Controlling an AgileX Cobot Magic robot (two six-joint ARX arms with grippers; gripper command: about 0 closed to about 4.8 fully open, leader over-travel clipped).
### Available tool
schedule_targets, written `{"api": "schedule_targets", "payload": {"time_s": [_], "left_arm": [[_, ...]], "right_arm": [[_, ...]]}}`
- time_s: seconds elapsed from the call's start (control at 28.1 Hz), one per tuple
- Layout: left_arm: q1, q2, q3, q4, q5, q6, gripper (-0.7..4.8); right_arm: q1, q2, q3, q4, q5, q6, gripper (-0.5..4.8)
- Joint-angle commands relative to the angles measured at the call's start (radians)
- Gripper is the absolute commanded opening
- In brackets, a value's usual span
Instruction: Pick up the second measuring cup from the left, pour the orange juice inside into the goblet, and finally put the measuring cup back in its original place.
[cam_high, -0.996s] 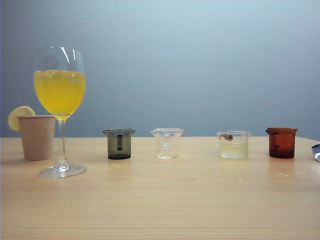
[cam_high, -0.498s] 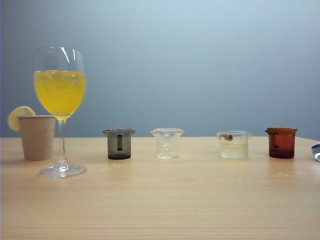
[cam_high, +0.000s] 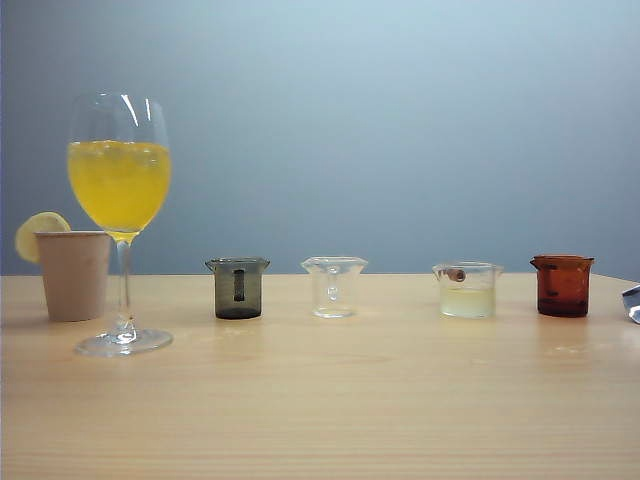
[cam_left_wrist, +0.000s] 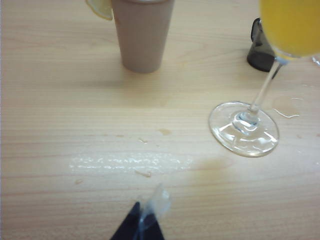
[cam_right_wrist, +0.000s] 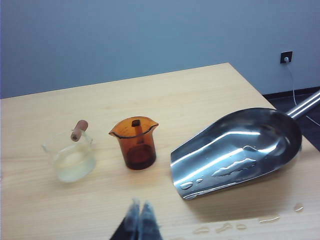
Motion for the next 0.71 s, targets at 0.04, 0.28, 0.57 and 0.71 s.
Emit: {"api": "schedule_targets", "payload": {"time_s": [0.04,0.28,0.57,0.71], "left_arm": [[0.0,0.0,-0.023,0.122,0.003,-0.003,-0.04],[0.003,0.0,-0.071,0.438,0.002,-0.003,-0.04],[0.002,0.0,-0.071,0.469,-0.001,-0.003,-0.04],[0.002,0.0,-0.071,0.469,-0.001,-0.003,-0.04]], "right_arm": [[-0.014,0.002,-0.004,0.014,-0.001,-0.001,0.14],[-0.038,0.002,-0.003,0.012,0.003,-0.001,0.14],[-0.037,0.002,-0.003,0.007,0.003,-0.001,0.14],[-0.037,0.002,-0.003,0.005,0.003,-0.001,0.14]]}}
